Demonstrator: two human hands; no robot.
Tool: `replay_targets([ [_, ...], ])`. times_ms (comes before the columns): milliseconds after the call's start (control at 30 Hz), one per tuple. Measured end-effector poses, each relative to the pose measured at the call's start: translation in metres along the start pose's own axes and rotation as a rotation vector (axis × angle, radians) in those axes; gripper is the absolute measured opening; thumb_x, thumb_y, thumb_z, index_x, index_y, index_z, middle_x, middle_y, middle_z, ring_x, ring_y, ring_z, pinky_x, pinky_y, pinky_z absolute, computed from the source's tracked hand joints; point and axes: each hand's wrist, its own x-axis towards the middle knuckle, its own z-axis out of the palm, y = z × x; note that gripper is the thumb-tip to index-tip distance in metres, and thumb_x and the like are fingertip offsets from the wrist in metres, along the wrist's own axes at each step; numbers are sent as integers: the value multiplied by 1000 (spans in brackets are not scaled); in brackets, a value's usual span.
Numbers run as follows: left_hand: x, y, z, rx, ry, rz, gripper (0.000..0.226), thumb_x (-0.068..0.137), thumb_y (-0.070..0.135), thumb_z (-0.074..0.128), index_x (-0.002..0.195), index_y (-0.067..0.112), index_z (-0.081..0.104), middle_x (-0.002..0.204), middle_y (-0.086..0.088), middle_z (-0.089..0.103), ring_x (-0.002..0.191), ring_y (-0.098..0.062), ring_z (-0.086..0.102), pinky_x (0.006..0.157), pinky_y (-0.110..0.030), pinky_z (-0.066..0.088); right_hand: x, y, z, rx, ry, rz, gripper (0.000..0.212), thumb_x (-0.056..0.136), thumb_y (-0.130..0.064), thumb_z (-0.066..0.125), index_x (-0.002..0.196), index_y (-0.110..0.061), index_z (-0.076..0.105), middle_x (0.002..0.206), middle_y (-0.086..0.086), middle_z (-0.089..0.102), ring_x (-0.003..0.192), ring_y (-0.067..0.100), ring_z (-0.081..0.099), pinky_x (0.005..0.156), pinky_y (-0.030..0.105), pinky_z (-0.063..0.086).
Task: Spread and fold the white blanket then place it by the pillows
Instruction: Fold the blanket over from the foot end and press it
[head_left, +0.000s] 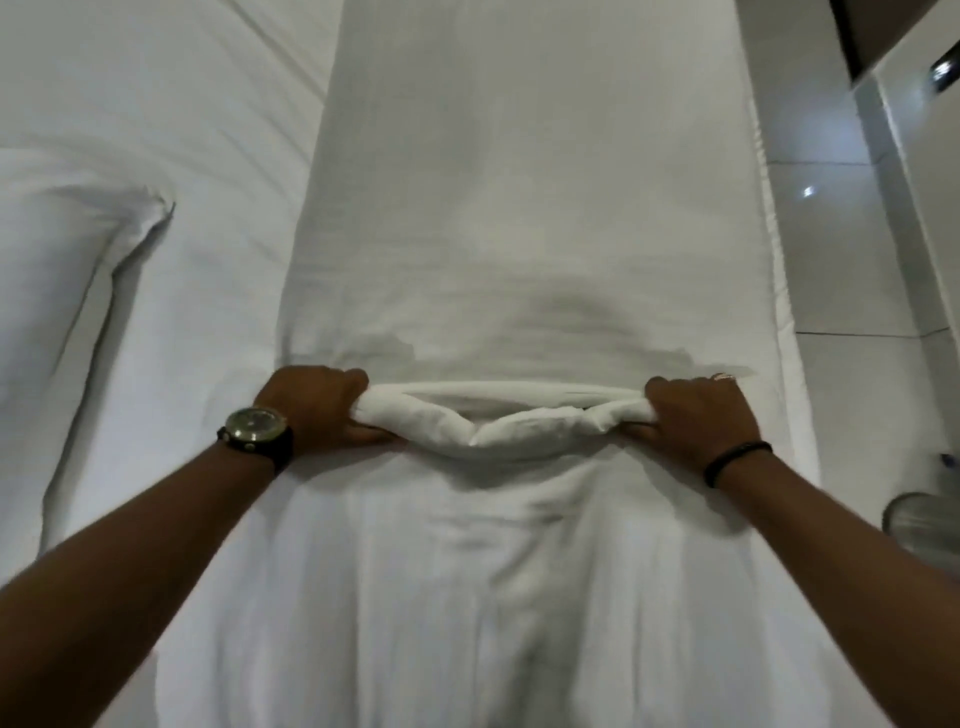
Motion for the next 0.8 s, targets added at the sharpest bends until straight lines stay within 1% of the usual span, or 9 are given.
replay_targets([
  [67,25,-10,-16,-4,69,39,96,44,108,15,83,30,55,80,1,72,73,-23,70,57,-28,37,15,21,-11,6,135,-12,77,67,-88,30,60,-15,53,52,12,61,44,30,60,54,36,42],
  [167,77,-18,-34,-47,104,6,92,46,108,19,82,30,50,86,-3,71,80,-27,68,62,-30,37,63,50,-31,-27,163,21,85,66,-94,19,62,-17,53,55,15,62,50,31,63,60,37,40],
  [333,121,-40,-42,145,11,-92,96,54,104,16,101,30,57,105,-2,67,102,-29,61,87,-47,37,112,71,-25,-92,-127,281,103,49,-106,13,84,-25,65,90,7,68,99,31,55,92,53,31],
  [433,118,-51,-26,160,-80,-99,91,63,100,16,105,31,57,112,-1,66,115,-27,56,104,-54,27,87,79,2,-35,-143,338,95,56,-103,15,91,-29,62,94,1,68,106,30,54,102,61,18],
  [500,123,-57,-17,131,3,-62,85,69,95,1,83,30,53,99,-3,70,103,-28,63,98,-47,37,79,90,12,-77,-20,306,85,69,-97,15,78,-25,61,77,3,68,89,29,60,97,56,28],
  [567,138,-61,-19,217,64,-25,81,74,85,-13,71,31,47,88,-2,73,87,-25,68,78,-36,41,83,99,11,-119,71,270,81,83,-85,12,66,-21,60,62,7,64,72,29,61,83,47,37],
  [667,152,-60,-23,287,-61,-124,67,89,74,5,90,37,61,101,0,72,97,-24,66,83,-38,37,109,94,4,-103,29,382,71,98,-58,15,81,-18,70,80,12,69,92,33,57,92,50,33],
  [733,155,-54,-25,176,-122,-275,50,97,61,26,110,33,65,122,-5,65,116,-30,57,101,-48,33,124,85,-2,101,-3,620,54,102,-46,25,104,-17,71,112,14,63,113,36,47,104,55,27],
  [800,152,-32,-24,15,47,-307,35,98,34,49,128,22,62,141,-13,54,134,-36,44,111,-55,27,127,53,-7,685,158,655,47,102,-41,30,104,-19,71,123,14,53,114,36,46,101,53,30],
])
